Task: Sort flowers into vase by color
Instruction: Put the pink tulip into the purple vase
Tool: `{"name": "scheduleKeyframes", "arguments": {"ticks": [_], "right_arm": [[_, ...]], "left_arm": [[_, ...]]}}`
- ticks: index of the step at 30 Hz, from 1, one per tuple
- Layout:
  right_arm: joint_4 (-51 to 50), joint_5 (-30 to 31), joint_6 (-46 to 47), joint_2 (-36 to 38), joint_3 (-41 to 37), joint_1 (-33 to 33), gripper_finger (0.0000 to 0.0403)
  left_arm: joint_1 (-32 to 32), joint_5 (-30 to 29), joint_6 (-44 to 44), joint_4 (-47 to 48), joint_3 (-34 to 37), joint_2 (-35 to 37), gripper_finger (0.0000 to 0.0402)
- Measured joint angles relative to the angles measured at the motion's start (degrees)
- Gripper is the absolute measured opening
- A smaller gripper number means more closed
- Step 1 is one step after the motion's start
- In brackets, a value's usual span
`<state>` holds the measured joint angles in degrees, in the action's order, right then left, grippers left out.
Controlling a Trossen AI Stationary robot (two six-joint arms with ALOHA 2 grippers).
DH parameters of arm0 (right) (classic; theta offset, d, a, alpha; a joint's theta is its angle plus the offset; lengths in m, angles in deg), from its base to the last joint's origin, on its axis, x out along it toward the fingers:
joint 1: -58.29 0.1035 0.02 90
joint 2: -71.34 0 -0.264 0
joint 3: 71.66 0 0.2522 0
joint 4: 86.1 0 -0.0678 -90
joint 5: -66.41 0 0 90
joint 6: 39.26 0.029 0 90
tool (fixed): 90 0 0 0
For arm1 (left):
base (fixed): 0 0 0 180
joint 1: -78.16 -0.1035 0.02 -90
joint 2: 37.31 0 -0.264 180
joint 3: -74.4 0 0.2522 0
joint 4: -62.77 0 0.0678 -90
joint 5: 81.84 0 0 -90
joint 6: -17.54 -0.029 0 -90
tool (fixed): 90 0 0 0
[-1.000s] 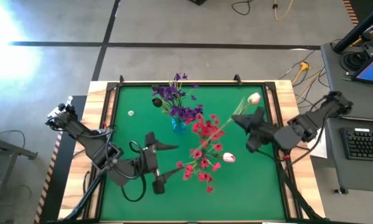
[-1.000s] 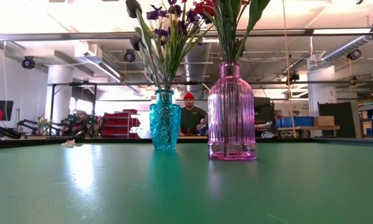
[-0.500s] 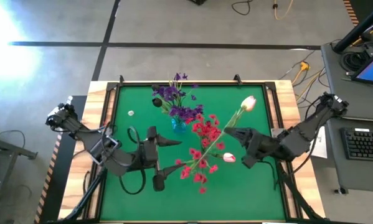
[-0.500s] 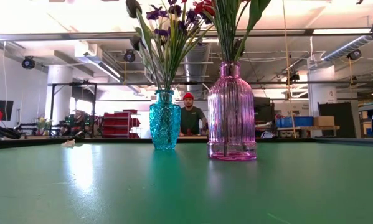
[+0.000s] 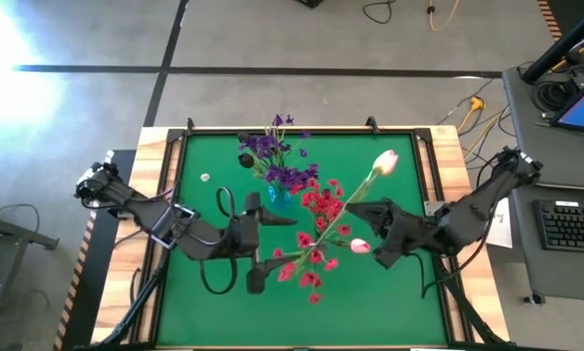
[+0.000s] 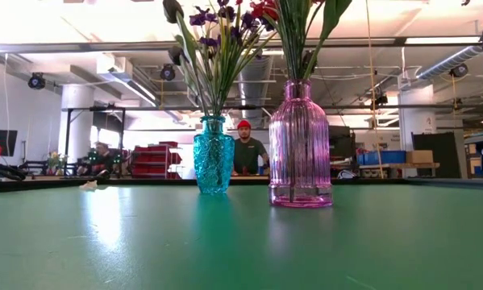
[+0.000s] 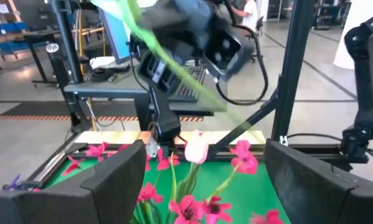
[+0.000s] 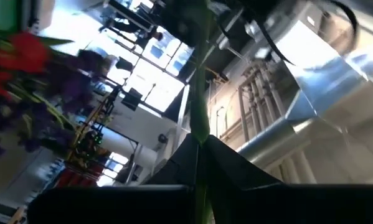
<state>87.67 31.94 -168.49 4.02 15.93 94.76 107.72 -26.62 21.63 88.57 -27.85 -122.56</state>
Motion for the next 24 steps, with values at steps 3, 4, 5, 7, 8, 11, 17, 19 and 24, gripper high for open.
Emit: {"name": "scheduleKeyframes", "arguments": {"ticks": [3, 4, 5, 7, 8, 11, 17, 19, 24], "right_arm": [[0.24, 0.05, -0.70, 0.87, 1.89, -0.51, 0.0012], [0.24, 0.03, -0.91, 1.09, 2.52, -0.63, 0.0012], [0.14, 0.03, -1.05, 1.28, 3.00, -0.71, 0.0012], [0.03, -0.02, -1.16, 1.51, 3.62, -0.90, 0.0012], [0.07, -0.13, -1.29, 1.56, 3.71, -0.90, 0.0012], [-1.70, -0.48, -2.46, 1.32, 3.61, -0.87, 0.0012], [-4.56, -2.04, -3.65, -1.25, 3.25, -0.87, 0.0012], [-4.24, -2.84, -3.99, -1.82, 3.25, -0.87, 0.0012], [-3.27, -5.61, -4.04, -3.09, 3.25, -1.27, 0.0012]], "left_arm": [[-0.09, -0.01, -0.71, -0.72, 0.00, 0.00, 0.0307], [-0.09, -0.05, -1.02, -0.65, 0.00, 0.00, 0.0307], [-0.11, -0.03, -1.25, -0.68, 0.00, 0.00, 0.0307], [-0.15, -0.06, -1.60, -1.02, 0.00, 0.00, 0.0307], [-0.17, -0.07, -1.65, -1.21, 0.00, 0.00, 0.0307], [-0.51, -0.03, -2.34, -2.19, 0.02, 0.00, 0.0307], [-2.72, 5.42, -1.61, -3.29, 0.04, 0.00, 0.0307], [-3.55, 7.49, -0.72, -3.82, 0.07, 0.00, 0.0307], [-5.65, 13.63, -0.19, -5.11, 0.07, -0.20, 0.0307]]}}
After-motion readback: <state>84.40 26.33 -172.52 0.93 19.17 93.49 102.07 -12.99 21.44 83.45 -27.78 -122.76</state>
